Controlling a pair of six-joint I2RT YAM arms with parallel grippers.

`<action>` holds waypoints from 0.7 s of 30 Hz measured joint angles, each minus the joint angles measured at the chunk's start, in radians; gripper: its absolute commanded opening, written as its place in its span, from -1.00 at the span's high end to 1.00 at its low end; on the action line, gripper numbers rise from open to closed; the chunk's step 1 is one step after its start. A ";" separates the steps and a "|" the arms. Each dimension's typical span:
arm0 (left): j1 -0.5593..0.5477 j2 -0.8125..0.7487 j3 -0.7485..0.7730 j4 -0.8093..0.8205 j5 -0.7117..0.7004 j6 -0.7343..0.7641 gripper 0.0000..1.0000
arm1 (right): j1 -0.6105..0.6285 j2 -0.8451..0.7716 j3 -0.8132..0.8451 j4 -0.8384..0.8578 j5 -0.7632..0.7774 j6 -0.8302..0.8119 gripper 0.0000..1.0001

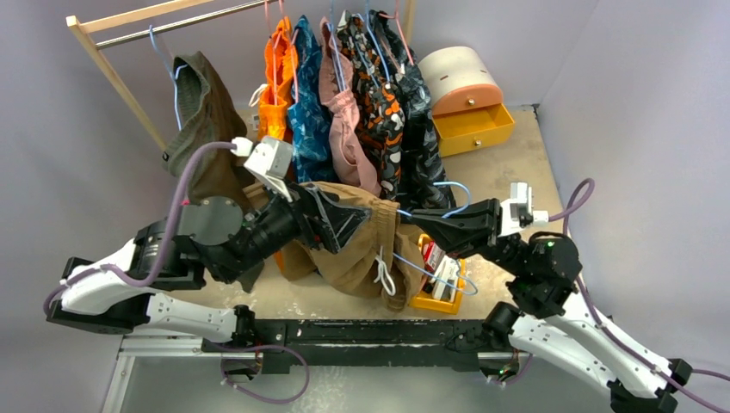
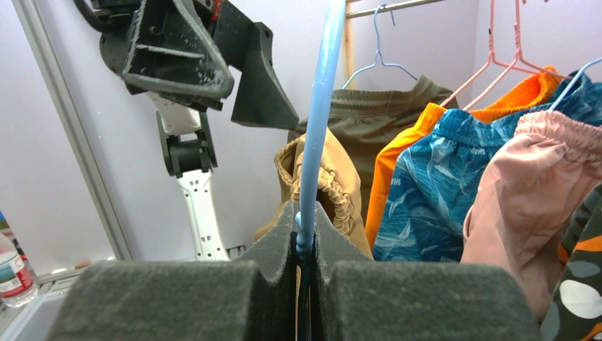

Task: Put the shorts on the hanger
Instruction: Hang the shorts on the hanger.

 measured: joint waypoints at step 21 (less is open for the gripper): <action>0.000 -0.005 0.055 -0.027 0.355 0.649 -0.35 | 0.000 -0.152 0.059 -0.252 -0.092 -0.052 1.00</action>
